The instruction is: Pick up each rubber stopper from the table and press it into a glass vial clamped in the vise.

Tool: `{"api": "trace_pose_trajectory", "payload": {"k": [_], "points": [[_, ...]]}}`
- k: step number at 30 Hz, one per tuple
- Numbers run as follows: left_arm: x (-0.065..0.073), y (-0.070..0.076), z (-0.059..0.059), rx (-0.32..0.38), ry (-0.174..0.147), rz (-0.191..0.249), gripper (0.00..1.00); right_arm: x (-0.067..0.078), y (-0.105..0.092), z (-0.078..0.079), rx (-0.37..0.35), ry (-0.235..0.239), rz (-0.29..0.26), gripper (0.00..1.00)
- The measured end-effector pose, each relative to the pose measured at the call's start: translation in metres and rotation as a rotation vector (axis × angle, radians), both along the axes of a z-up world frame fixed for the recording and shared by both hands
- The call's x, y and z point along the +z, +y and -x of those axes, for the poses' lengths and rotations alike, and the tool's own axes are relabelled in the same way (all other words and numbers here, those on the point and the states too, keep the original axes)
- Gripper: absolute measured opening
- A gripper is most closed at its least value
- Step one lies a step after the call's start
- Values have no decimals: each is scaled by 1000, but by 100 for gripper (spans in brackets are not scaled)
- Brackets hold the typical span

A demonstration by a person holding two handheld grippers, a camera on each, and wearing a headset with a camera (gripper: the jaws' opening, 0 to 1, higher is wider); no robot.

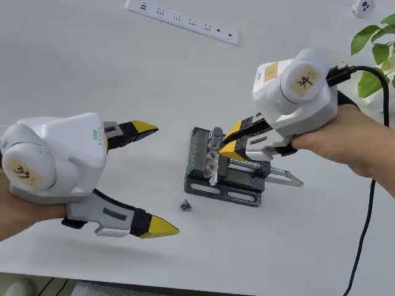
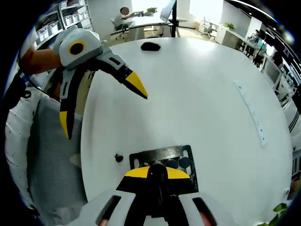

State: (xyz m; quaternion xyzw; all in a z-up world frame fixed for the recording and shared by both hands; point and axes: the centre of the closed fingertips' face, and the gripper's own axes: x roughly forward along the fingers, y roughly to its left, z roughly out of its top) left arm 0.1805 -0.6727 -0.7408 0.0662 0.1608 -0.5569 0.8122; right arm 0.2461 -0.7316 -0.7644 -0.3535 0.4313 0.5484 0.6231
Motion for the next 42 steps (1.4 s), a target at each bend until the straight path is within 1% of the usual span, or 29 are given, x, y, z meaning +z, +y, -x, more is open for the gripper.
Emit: {"api": "trace_pose_trajectory", "payload": {"k": [3,7,10,12,15,23,31,37,39,42], "points": [[-1,2,-1,7,4,8,96,-6,-2,-1,23,-2,39,6],[-2,2,0,9,7,16,96,-9,-2,0,28,12,56,6],[-2,2,0,12,10,24,95,-13,-2,0,43,11,78,6],[-3,2,1,12,11,26,95,-12,-2,2,47,12,84,6],[-4,3,2,12,13,30,95,-15,-2,1,55,10,99,5],[-4,5,2,18,16,40,94,-18,-1,4,93,6,141,5],[-3,5,3,24,19,54,94,-19,1,2,125,-8,188,5],[-3,5,4,25,21,58,93,-18,1,2,109,-3,218,5],[-4,6,4,25,22,55,93,-19,4,1,109,-1,230,5],[-4,6,5,30,24,59,93,-20,1,1,83,13,239,5]]}}
